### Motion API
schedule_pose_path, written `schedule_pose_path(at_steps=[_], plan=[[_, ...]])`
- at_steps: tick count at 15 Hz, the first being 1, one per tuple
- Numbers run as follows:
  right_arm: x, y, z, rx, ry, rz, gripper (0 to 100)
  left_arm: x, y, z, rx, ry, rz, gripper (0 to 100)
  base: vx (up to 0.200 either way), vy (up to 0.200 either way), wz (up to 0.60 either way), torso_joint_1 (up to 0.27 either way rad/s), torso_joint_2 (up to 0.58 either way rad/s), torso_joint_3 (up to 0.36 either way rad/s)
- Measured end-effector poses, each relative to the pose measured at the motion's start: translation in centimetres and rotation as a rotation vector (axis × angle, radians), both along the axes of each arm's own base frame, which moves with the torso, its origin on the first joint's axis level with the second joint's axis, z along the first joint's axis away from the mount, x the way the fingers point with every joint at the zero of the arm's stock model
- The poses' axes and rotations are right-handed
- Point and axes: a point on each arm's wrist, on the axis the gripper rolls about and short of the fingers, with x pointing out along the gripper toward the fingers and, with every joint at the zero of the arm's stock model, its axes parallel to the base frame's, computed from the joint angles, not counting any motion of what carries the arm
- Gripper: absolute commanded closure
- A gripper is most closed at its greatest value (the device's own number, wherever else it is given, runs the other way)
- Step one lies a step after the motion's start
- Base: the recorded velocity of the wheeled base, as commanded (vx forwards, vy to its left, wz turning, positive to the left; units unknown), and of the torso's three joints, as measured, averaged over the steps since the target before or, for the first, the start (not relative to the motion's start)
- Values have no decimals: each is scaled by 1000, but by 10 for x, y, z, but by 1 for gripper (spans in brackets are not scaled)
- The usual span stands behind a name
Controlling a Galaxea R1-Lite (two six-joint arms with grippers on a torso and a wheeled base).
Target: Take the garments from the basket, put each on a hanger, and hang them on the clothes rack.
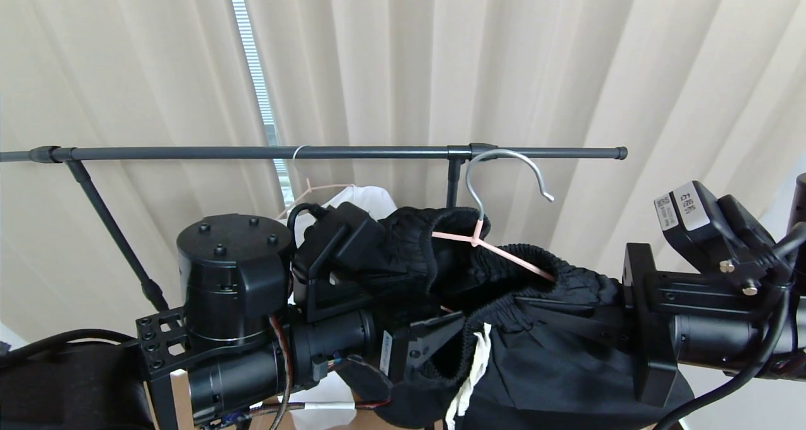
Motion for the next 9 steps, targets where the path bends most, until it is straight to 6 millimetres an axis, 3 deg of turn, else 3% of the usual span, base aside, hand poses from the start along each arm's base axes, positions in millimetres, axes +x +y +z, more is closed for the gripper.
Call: schedule_pose_path(at_steps=[4, 9], plan=[[1, 0, 0, 1, 1, -1, 100, -15, 6, 2, -5, -9, -14, 0, 0, 0, 0, 0, 0, 0], [5, 2, -3, -8, 13, -7, 100, -35, 31, 12, -21, -60, -20, 0, 0, 0, 0, 0, 0, 0]])
